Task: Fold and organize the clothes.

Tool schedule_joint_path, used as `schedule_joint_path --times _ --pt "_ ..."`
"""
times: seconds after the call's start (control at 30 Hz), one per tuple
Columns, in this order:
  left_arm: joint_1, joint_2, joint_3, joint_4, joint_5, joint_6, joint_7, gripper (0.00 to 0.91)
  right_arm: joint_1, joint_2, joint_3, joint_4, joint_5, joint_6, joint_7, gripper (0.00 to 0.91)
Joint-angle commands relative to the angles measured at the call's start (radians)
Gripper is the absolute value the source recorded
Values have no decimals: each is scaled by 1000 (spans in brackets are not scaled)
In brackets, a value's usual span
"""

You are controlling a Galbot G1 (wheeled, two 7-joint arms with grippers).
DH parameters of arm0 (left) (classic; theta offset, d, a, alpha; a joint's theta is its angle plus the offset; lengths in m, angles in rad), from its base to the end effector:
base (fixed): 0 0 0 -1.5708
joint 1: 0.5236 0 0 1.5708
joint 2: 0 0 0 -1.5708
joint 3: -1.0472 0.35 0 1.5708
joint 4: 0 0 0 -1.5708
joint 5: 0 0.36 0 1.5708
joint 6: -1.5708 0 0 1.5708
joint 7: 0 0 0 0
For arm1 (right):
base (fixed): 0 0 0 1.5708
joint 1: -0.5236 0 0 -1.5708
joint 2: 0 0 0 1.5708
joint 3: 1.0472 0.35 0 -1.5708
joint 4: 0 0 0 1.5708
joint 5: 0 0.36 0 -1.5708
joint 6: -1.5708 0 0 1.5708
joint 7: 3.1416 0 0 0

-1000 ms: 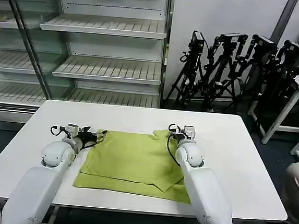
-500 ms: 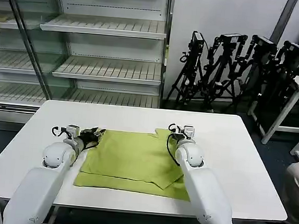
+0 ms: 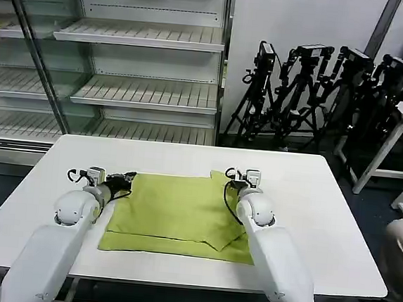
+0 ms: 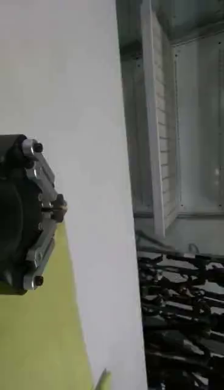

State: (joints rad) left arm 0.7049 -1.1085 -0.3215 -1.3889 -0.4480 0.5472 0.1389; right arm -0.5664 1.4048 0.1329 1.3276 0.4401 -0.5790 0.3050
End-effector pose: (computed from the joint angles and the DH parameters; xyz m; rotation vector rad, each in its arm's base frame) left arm 0.4621 0.1215 -0.2634 -0.2920 -2.6651 -0.0568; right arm 0.4958 0.0591 -0.2519 0.0990 -2.6983 0.0380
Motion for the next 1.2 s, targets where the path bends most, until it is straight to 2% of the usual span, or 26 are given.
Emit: schedule_joint_path --times 0.03,0.47,0.8,1.2 --pt "58 18 -27 -83 -33 -8 -8 10 -68 -52 -2 143 -6 1 -9 0" --pt "287 48 -122 -313 -54 -30 -11 10 -278 -160 7 464 19 0 13 0" --pt "383 55 -174 -419 -58 -32 -17 10 -389 -202 46 552 18 1 8 0" --pt "475 59 -171 -508 -41 -27 -28 10 -485 -223 77 613 -14 1 -6 0"
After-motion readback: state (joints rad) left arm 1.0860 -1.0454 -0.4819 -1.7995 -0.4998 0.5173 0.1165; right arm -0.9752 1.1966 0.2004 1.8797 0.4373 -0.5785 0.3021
